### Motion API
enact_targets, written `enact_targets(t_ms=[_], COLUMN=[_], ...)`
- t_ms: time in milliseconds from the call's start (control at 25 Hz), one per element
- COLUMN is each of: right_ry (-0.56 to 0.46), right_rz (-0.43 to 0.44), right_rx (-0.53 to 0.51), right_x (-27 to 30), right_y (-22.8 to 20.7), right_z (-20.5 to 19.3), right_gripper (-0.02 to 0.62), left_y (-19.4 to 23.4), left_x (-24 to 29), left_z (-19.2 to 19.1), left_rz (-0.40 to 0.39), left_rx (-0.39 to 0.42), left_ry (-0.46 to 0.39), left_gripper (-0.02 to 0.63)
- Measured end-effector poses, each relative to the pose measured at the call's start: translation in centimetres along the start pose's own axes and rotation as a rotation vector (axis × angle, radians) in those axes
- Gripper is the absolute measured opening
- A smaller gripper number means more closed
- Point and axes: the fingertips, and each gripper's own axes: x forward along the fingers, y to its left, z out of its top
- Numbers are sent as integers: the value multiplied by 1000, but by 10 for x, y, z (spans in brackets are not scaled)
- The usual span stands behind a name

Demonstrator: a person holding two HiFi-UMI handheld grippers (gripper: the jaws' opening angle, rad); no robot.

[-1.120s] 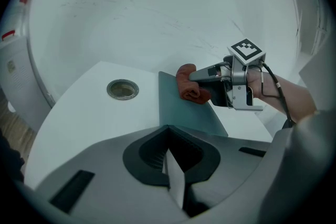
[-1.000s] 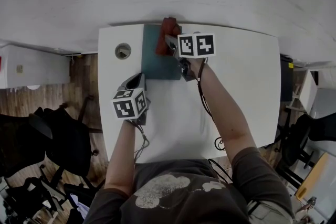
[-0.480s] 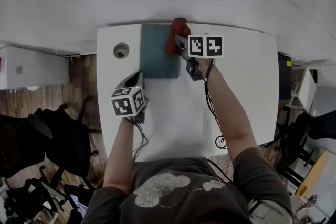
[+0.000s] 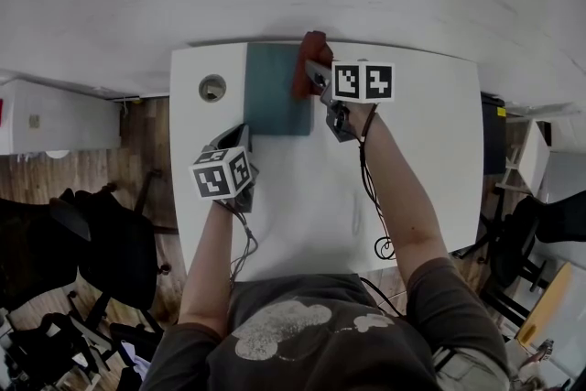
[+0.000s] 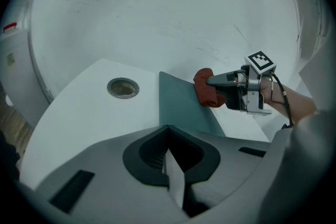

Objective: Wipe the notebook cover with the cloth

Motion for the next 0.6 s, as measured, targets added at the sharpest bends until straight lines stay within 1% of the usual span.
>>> enact_targets(t_ms=[120,360,480,600], right_ry=[5,24,47,69], right_rz=[31,163,194,205], right_rx=[-23,-47,-65,-75], right_x=[0,8,16,27], right_y=[17,69,90,104], right_z=[-1,-9,-18,-28], right_gripper=[107,107,107,107], left_y=[-1,-1,-1,-1], left_x=[0,-1,-1,-1], left_z=[0,1,0,-1], left_rz=[3,-1,-2,-5], left_rx=[5,6,5,1], left_ry=[1,0,1,1], left_gripper=[0,0,0,0])
